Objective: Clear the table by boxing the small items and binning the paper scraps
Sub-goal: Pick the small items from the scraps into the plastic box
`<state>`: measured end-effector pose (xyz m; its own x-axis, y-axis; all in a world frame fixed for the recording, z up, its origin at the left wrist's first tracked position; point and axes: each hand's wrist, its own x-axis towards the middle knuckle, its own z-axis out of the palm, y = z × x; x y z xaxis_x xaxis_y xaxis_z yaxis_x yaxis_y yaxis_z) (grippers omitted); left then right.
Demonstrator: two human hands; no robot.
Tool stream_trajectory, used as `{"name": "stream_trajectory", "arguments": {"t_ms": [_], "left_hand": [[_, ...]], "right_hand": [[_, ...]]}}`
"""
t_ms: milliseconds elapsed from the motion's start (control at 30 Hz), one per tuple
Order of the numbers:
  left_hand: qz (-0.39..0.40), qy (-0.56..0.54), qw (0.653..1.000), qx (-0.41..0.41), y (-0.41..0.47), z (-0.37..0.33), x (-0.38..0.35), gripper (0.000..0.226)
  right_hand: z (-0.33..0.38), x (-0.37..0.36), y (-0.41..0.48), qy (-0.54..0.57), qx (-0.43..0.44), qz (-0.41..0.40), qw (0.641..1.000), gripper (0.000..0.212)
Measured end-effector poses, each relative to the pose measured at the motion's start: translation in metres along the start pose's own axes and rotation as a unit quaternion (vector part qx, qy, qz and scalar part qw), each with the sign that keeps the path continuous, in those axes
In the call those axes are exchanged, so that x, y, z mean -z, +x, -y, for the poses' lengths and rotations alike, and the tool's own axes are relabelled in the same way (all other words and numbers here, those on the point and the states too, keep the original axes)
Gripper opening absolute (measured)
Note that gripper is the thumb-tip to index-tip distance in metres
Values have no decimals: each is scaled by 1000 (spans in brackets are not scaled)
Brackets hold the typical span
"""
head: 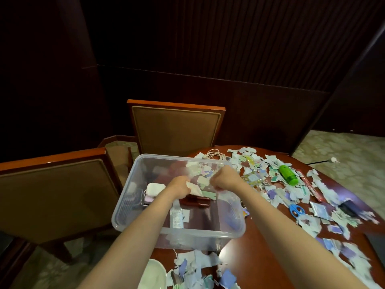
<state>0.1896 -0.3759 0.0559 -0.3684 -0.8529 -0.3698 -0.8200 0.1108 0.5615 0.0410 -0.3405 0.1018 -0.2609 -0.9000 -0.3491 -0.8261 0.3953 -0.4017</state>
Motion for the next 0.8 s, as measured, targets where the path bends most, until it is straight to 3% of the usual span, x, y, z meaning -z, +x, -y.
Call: {"name": "stream_trajectory", "arguments": {"t_ms": [100,200,333,433,567,700,800], "left_hand": [[19,6,1000,-25,6,-12,-9,47],[40,25,998,-40,10,-22,-19,48],[50,69,995,-46,16,-27,-35,46],[46,103,993,-45,22,-27,-40,45],[33,168,985,-34,26,-28,-38,48],[29,219,975,-37,25,-33,-41,45],[12,231,972,-48,21,-40,-41,41]], "right_hand": [[-13,13,-3,161,-6,-88,983,22],[-30,23,-13,336,-36,-126,933,19],[-63,30,-23,441,-74,-181,876,23],[-96,26,-23,439,-138,-180,869,22],[-129,11,-34,416,-179,-87,887,15],[-146,2,-40,240,-172,19,955,13],[-150,1,-46,183,-199,77,960,20]]}}
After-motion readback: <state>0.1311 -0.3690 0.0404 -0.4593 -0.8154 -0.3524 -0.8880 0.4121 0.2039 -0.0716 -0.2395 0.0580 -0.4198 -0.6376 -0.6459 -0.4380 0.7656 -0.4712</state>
